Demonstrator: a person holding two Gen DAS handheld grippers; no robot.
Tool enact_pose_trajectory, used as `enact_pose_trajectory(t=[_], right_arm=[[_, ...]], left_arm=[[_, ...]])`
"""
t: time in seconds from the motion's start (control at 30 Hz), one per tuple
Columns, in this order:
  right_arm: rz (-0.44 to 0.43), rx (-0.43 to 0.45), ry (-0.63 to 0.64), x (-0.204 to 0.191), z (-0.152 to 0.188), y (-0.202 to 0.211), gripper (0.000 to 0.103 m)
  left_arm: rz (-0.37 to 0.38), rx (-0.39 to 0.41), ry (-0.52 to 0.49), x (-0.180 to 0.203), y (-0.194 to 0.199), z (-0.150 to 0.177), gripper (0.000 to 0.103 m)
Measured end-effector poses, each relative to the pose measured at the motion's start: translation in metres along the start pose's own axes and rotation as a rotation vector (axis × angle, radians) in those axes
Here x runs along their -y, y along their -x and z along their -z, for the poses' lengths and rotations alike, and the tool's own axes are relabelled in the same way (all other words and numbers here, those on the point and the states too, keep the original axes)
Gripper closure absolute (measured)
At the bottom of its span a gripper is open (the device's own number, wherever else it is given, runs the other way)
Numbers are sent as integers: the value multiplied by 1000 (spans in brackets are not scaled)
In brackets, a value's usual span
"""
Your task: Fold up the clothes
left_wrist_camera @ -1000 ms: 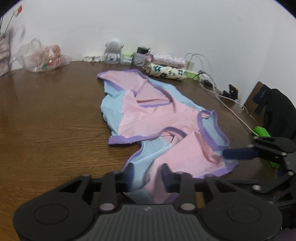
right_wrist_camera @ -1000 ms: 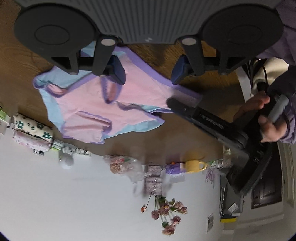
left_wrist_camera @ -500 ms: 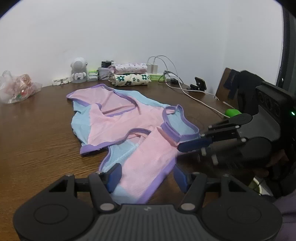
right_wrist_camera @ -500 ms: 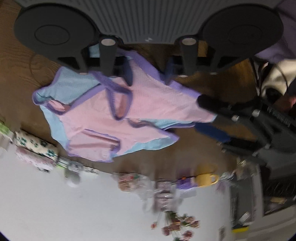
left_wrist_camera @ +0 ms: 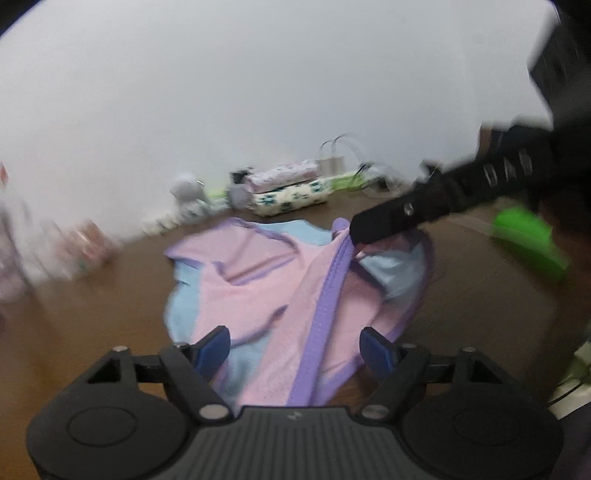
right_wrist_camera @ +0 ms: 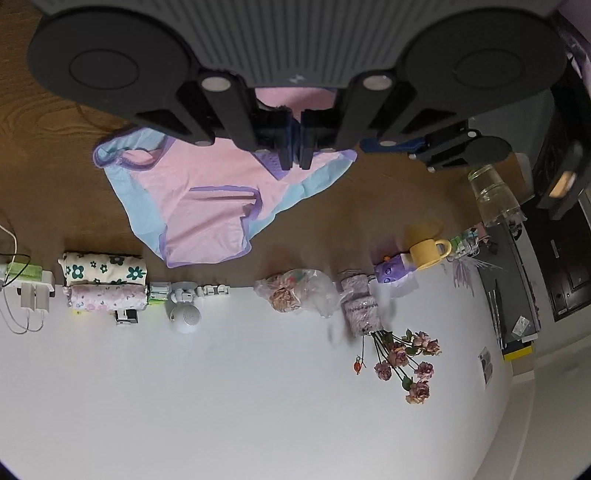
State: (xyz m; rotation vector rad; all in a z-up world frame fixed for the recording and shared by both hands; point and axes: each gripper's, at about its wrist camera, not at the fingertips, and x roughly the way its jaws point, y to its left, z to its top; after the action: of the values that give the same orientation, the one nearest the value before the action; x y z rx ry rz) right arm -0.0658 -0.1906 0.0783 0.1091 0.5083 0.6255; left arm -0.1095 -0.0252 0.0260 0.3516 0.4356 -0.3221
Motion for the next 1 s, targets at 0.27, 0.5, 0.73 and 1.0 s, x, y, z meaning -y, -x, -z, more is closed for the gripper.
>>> enact_pose_trajectory(t=[0.27, 0.5, 0.73, 1.0], right_arm=[[35, 5, 0, -1, -4, 0, 99], [103, -18, 40, -7, 0, -5, 99], [195, -38, 154, -15, 14, -17, 70], [101, -65, 325, -42, 39, -20, 62]], left_arm=[[-126, -76, 42, -24, -5, 7, 28], [-241, -70, -19, -30, 7, 6, 49], [-202, -104, 39, -34, 5, -1, 94], [-150, -139, 150, -48, 5, -8, 94]])
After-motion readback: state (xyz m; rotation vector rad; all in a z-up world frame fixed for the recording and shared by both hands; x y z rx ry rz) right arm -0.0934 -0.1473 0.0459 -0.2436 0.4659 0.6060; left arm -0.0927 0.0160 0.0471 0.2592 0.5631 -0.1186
